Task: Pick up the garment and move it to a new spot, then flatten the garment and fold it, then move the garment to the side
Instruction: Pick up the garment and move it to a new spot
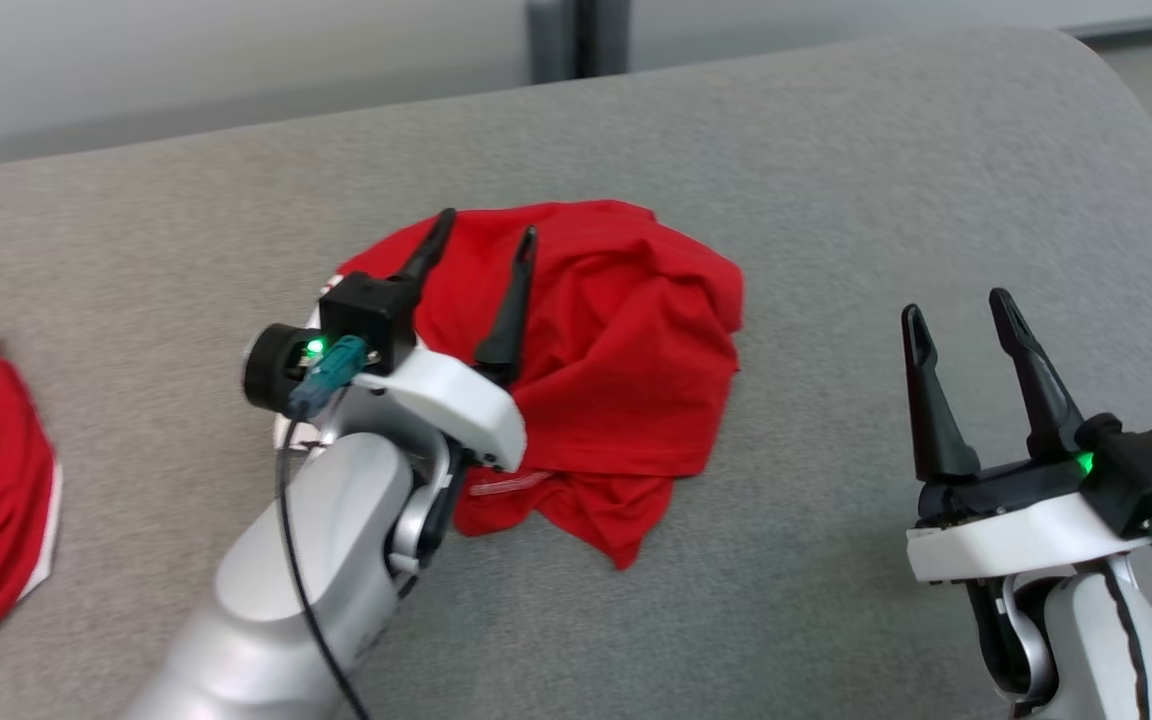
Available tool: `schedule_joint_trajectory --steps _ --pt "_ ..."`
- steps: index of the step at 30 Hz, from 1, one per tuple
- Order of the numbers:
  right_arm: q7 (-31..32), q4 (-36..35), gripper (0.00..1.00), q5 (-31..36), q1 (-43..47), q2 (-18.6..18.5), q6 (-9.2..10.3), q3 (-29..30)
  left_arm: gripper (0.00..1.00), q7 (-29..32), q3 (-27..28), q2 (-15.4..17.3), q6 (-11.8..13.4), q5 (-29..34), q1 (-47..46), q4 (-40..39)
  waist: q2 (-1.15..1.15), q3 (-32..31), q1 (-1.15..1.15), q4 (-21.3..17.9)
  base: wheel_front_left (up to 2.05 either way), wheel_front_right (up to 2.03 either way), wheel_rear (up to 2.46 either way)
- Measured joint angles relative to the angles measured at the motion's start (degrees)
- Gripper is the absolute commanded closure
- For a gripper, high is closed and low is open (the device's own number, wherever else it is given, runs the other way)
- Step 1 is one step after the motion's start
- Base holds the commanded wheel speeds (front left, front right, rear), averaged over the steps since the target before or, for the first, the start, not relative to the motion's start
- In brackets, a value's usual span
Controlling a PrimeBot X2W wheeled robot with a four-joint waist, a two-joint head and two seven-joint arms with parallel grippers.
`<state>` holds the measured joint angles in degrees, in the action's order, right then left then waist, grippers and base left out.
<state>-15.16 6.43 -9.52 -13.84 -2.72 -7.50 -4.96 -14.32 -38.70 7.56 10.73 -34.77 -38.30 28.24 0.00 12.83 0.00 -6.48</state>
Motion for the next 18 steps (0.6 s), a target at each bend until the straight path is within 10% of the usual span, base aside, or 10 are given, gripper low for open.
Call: schedule_joint_trajectory --steps 9,18 --pt "0.0 0.2 0.0 2.3 1.9 0.0 0.0 -1.0 0.0 -0.6 6.3 6.6 1.8 4.4 9.4 -12.0 0.0 -3.4 0.0 6.3 0.0 0.0 0.0" --pt "0.0 0.7 0.0 3.9 4.3 0.0 0.0 -2.4 0.0 -0.6 14.8 4.4 0.3 12.6 26.4 -22.1 0.0 -5.8 0.0 12.0 0.0 0.0 0.0"
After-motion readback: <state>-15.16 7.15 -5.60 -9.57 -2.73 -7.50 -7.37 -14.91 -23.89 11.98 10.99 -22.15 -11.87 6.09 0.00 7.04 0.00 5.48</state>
